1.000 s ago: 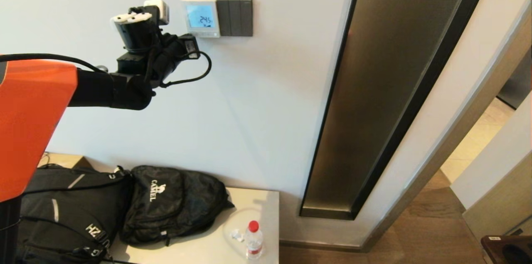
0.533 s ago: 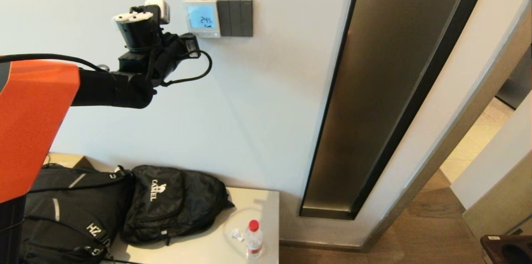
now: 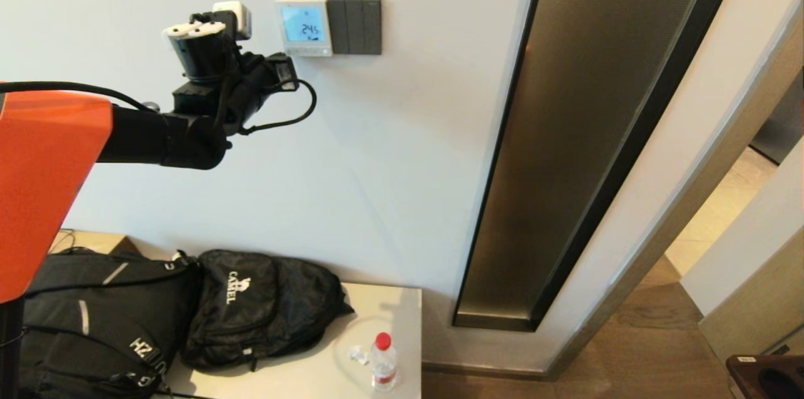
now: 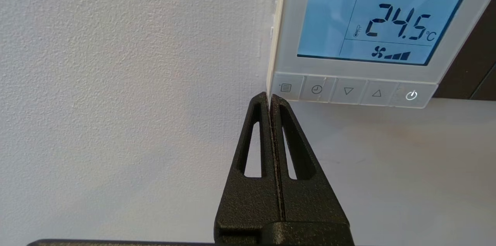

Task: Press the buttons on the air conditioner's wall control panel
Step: Press the temperature increase button

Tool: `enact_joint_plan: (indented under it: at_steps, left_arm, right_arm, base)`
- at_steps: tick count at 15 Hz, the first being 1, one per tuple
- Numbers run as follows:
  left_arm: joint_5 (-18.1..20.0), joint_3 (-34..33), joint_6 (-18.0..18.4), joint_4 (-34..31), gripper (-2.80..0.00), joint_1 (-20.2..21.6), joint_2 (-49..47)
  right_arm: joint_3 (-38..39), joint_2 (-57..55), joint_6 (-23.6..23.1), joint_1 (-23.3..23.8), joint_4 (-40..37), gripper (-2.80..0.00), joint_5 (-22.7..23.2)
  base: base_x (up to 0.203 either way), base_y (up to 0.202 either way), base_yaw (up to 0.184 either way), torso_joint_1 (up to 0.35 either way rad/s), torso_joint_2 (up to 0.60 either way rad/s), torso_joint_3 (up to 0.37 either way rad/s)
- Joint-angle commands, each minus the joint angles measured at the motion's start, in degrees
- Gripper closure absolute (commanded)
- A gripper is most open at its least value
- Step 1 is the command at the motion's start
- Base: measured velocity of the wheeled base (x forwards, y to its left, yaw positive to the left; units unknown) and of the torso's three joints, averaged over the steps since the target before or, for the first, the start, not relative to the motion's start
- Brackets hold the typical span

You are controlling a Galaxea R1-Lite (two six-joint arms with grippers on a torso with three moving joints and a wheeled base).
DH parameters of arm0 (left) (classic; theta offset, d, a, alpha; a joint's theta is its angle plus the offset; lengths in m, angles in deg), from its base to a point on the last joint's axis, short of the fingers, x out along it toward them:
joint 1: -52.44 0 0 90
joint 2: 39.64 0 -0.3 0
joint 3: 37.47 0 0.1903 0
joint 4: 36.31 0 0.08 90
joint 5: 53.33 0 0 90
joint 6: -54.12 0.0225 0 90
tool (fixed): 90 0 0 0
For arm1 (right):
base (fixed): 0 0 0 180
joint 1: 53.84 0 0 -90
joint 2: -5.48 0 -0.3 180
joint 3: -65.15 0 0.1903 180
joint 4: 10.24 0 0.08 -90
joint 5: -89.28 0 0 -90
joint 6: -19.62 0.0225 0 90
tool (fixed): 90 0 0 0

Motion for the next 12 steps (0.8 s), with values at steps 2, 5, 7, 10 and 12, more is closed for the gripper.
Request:
enact_joint_plan:
  at_steps: [2, 5, 7, 10, 12]
  left_arm:
    - [0.0, -0.9, 0.0, 0.4, 0.00, 0.0, 1.4]
    - [0.0, -0.8, 0.0, 0.4, 0.00, 0.0, 1.4]
    - [-0.1, -1.0, 0.3, 0.4, 0.00, -0.3, 1.6]
    - [0.0, -1.5, 0.9, 0.4, 0.00, -0.7, 2.1]
    - [-0.1, -2.2, 0.9, 0.4, 0.00, -0.9, 2.0]
  right_arm:
    - [0.0, 0.0, 0.0, 0.0, 0.0, 0.00, 0.0]
    - [0.0, 0.0, 0.0, 0.0, 0.0, 0.00, 0.0]
    - [0.0, 0.0, 0.0, 0.0, 0.0, 0.00, 0.0]
    - [0.0, 0.0, 0.0, 0.0, 0.0, 0.00, 0.0]
    - [0.0, 0.0, 0.0, 0.0, 0.0, 0.00, 0.0]
  base:
    - [0.000, 0.000, 0.000, 0.000, 0.00, 0.000]
    - [0.000, 0.000, 0.000, 0.000, 0.00, 0.000]
    - [0.000, 0.000, 0.000, 0.000, 0.00, 0.000]
    - [0.000, 0.000, 0.000, 0.000, 0.00, 0.000]
    - [0.000, 0.000, 0.000, 0.000, 0.00, 0.000]
